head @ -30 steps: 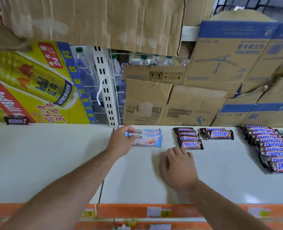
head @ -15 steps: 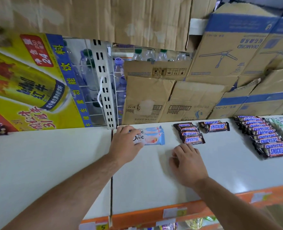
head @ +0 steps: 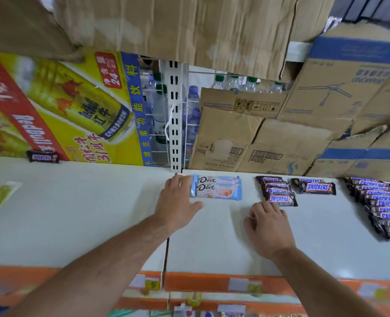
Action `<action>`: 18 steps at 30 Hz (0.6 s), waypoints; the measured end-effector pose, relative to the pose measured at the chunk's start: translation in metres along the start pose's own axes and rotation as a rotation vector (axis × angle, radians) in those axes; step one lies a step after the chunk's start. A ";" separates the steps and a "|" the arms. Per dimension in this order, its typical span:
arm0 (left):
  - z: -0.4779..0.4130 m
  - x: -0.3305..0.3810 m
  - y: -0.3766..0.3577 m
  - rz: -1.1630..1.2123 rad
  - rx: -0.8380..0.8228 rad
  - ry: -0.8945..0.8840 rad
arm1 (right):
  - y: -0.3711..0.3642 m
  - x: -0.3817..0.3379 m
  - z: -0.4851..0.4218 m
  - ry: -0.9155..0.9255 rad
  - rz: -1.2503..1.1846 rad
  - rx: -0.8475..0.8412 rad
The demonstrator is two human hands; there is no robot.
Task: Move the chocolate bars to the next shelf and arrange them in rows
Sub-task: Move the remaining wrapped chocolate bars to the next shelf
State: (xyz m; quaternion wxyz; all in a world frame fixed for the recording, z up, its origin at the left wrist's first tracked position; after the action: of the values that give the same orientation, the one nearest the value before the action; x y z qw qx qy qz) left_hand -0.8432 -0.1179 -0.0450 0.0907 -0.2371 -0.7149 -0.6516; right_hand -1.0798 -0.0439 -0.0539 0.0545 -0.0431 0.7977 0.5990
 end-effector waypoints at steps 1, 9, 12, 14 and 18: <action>0.010 -0.006 0.003 -0.047 -0.019 0.021 | 0.001 -0.002 0.001 0.010 0.010 -0.004; 0.090 -0.047 0.032 -0.096 -0.169 0.119 | -0.002 -0.025 0.008 -0.003 -0.070 -0.075; 0.114 -0.066 0.055 -0.086 -0.124 0.179 | -0.006 -0.069 0.014 0.041 -0.247 -0.175; 0.128 -0.077 0.068 -0.087 -0.103 0.209 | -0.007 -0.106 0.021 0.058 -0.432 -0.261; 0.153 -0.102 0.091 -0.103 -0.071 0.260 | -0.004 -0.173 0.034 0.098 -0.637 -0.384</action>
State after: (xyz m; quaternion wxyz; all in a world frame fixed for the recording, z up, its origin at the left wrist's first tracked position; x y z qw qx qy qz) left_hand -0.6852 0.0120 -0.0299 0.1408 -0.1167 -0.6849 -0.7053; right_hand -0.9071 -0.0118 -0.0436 0.1906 -0.3273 0.6192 0.6879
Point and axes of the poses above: each hand's wrist, its own z-axis away from the middle knuckle, its own y-axis out of the back of the hand, x = y × z, the point moved 9 cm from there along -z, towards the middle knuckle, and after that the axes turned 1 degree about -z, right-handed, at the moved point
